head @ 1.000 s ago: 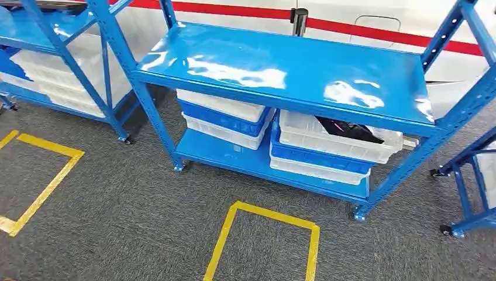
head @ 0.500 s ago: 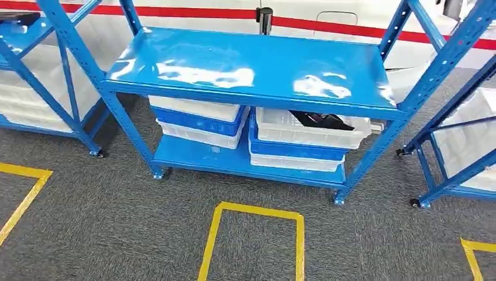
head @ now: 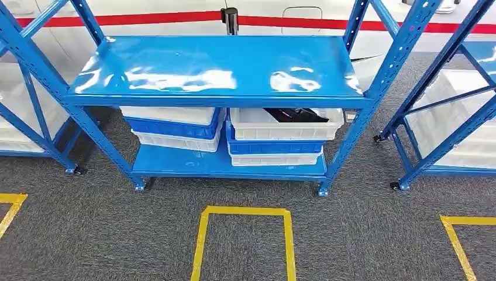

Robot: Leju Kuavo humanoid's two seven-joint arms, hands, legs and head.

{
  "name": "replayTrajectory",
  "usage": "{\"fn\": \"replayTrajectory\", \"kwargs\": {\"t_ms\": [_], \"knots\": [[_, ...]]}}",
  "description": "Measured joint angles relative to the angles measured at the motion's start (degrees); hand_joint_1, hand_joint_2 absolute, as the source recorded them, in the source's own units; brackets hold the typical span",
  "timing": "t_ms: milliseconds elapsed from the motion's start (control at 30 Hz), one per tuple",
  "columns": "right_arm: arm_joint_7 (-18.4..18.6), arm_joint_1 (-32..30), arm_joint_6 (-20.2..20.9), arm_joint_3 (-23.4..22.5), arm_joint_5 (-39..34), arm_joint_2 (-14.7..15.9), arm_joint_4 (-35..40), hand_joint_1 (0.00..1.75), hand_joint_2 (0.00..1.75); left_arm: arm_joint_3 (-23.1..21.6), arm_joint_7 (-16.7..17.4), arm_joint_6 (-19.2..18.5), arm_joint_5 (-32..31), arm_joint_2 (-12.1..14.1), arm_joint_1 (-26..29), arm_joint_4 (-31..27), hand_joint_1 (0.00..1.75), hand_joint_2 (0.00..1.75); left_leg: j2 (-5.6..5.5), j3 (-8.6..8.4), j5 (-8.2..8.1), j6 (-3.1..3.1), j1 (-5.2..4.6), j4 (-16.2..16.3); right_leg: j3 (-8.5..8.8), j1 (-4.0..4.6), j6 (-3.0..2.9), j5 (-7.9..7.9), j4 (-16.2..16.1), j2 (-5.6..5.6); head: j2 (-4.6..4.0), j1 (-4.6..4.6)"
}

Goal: Take the parts from the cabinet and place them on the table.

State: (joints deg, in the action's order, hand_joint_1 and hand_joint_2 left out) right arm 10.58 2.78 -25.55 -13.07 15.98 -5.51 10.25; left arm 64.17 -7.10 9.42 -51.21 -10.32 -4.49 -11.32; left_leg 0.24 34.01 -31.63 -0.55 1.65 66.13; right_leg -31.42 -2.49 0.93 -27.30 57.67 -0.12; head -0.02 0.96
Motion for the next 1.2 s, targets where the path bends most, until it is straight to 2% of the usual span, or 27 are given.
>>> {"fn": "replayTrajectory", "kwargs": {"t_ms": [33,67,100,167,200,233,267,333,367,400,433,467,533,567,600,633,667,700,733,800,1200], "knots": [[0.0,0.04,0.0,0.0,0.0,-0.07,0.0,0.0,0.0,0.0,-0.07,0.0,-0.11,0.02,-0.01,0.0,0.0,0.0,-0.08,-2.42,2.47,-0.13,0.27,-5.16,0.13,-0.05,0.06,0.0,-0.01,0.2,0.0,0.07],[-0.02,0.05,-0.02,0.0,0.0,-0.04,0.0,0.0,0.0,0.0,-0.11,-0.02,-0.3,0.0,-0.01,0.02,0.0,0.0,-0.69,-3.68,2.54,-0.39,0.44,-8.08,0.07,0.3,0.49,-0.03,0.04,0.29,0.02,0.09],[-0.02,0.11,-0.04,0.0,0.0,-0.13,0.0,0.0,0.0,-0.02,-0.15,-0.11,-0.48,0.0,-0.07,0.02,0.0,0.0,-0.89,-3.42,2.59,0.08,-0.07,-8.17,-0.11,0.65,0.95,0.02,0.07,0.46,0.02,0.06],[-0.02,0.06,-0.04,0.0,-0.02,-0.13,0.0,0.0,0.0,-0.02,-0.2,-0.18,-0.48,0.02,-0.01,0.02,0.0,0.0,-0.72,-3.21,2.6,0.89,-0.61,-8.0,-0.14,0.53,1.89,0.42,-0.46,0.52,0.0,-0.13],[-0.02,-0.01,-0.04,0.0,-0.02,-0.15,0.0,0.0,0.0,-0.02,-0.26,-0.17,-0.57,0.02,-0.02,0.02,0.0,0.0,-0.7,-3.15,2.9,1.46,-0.86,-8.2,-0.01,0.49,2.43,0.7,-0.85,0.52,0.0,-0.04],[-0.02,-0.04,-0.04,0.0,-0.02,-0.24,0.0,0.0,0.0,-0.02,-0.28,-0.17,-0.57,0.07,-0.05,0.02,0.0,0.0,-0.61,-3.4,3.56,2.4,-0.72,-8.94,-0.11,1.01,3.03,0.59,-0.84,0.53,0.0,-0.22],[-0.04,-0.04,-0.04,0.0,-0.04,-0.17,0.0,0.0,0.0,-0.02,-0.44,-0.18,-0.59,0.07,-0.15,0.02,0.0,0.0,-0.27,-3.84,3.91,2.96,-0.81,-9.29,-0.95,0.64,2.62,-0.56,0.73,0.36,0.0,-0.24],[-0.7,-0.01,-0.02,0.0,-0.26,-0.26,0.0,0.0,0.0,-0.02,-1.23,-0.2,-0.66,0.17,-0.14,0.0,0.0,0.0,-0.17,-3.48,4.2,3.68,-1.1,-9.28,-4.44,0.82,1.18,-4.55,8.26,0.35,0.02,-0.59],[-0.98,0.02,-0.02,0.0,-0.35,-0.33,0.0,0.0,0.0,-0.02,-1.55,-0.22,-0.68,0.2,-0.15,0.0,0.0,1.75,-0.02,-3.28,4.3,3.88,-1.33,-9.28,-7.26,0.83,0.79,-6.91,14.3,0.35,0.0,-0.55],[-1.2,0.01,-0.02,0.0,-0.42,-0.39,0.0,0.0,1.75,-0.02,-1.77,-0.26,-0.74,0.24,-0.16,0.0,0.0,1.75,0.03,-3.21,4.33,3.94,-1.53,-9.26,-8.75,0.87,0.78,-7.87,17.42,0.36,0.0,-0.55],[-1.31,-0.09,-0.02,-0.02,-0.52,-0.5,0.0,0.0,1.75,-0.02,-1.97,-0.37,-0.74,0.28,-0.16,0.0,0.0,1.75,0.03,-3.16,4.39,4.04,-1.84,-9.26,-9.6,1.16,1.11,-8.09,19.52,0.36,0.0,-0.61],[-1.33,-0.16,-0.04,-0.04,-0.53,-0.52,0.0,0.0,1.75,-0.02,-2.01,-0.37,-0.85,0.28,-0.17,0.0,0.0,1.75,-0.01,-3.19,4.4,4.06,-2.1,-9.25,-8.58,1.29,1.44,-7.17,17.84,0.36,0.0,-0.61],[-1.36,-0.1,-0.11,-0.04,-0.52,-0.55,0.0,0.0,1.75,-0.02,-2.01,-0.37,-1.01,0.28,-0.19,0.0,0.0,1.75,-0.1,-3.42,4.4,4.05,-2.54,-9.23,-2.65,1.7,1.89,-3.06,6.92,0.32,0.0,-0.63],[-1.35,0.0,-0.13,-0.07,-0.52,-0.53,0.0,0.0,1.75,-0.02,-2.03,-0.37,-1.03,0.28,-0.21,0.0,0.0,1.75,-0.1,-3.52,4.39,4.04,-2.6,-9.21,0.3,1.86,1.52,-1.58,1.47,0.13,0.0,-0.68],[-1.38,0.1,-0.13,-0.11,-0.52,-0.55,0.0,0.0,1.75,-0.02,-2.21,-0.39,-1.05,0.28,-0.3,0.0,0.0,1.75,-0.12,-3.38,4.15,3.8,-3.23,-8.84,0.73,2.39,0.95,-1.02,-0.5,0.16,0.0,-0.61],[-1.4,0.15,-0.15,-0.22,-0.55,-0.63,0.0,0.0,1.75,-0.02,-2.45,-0.44,-1.05,0.35,-0.33,0.0,0.0,1.75,-0.1,-3.22,3.87,3.84,-3.27,-8.77,1.04,1.83,0.66,-0.59,-0.81,0.14,0.0,-0.55],[-1.4,0.13,-0.17,-0.33,-0.55,-0.74,0.0,0.0,1.75,-0.02,-2.54,-0.48,-1.05,0.5,-0.36,-0.02,0.0,1.75,-0.1,-3.22,3.39,5.23,-3.29,-8.68,1.13,1.51,0.79,-0.56,-0.82,0.12,0.02,-0.39],[-1.4,0.11,-0.2,-0.41,-0.57,-0.72,0.0,0.0,1.75,-0.02,-2.56,-0.57,-1.05,0.52,-0.36,-0.02,0.0,1.75,-0.08,-3.21,3.77,5.35,-3.17,-8.67,1.13,1.72,0.75,-0.54,-0.82,0.13,0.02,-0.44],[-1.4,0.06,-0.2,-0.5,-0.57,-0.72,0.0,0.0,1.75,-0.02,-2.56,-0.61,-1.05,0.52,-0.35,-0.02,0.0,1.75,-0.09,-3.16,3.93,4.4,-3.01,-8.69,1.0,1.91,0.69,-0.52,-0.78,0.14,0.0,-0.5],[-1.4,0.07,-0.2,-0.68,-0.59,-0.72,0.0,0.0,1.75,-0.02,-2.6,-0.63,-1.05,0.57,-0.36,-0.02,0.0,1.75,-0.1,-3.14,4.13,4.08,-2.92,-8.74,1.03,2.0,0.49,-0.39,-0.77,0.14,0.0,-0.44],[-1.4,0.09,-0.28,-0.98,-0.74,-0.85,0.0,0.0,1.75,-0.61,-2.62,-0.79,-1.75,0.66,-0.37,-0.02,0.0,1.75,-0.09,-3.14,4.21,3.83,-2.69,-8.79,0.97,2.33,0.44,-0.41,-0.71,0.13,0.0,-0.46]]}}
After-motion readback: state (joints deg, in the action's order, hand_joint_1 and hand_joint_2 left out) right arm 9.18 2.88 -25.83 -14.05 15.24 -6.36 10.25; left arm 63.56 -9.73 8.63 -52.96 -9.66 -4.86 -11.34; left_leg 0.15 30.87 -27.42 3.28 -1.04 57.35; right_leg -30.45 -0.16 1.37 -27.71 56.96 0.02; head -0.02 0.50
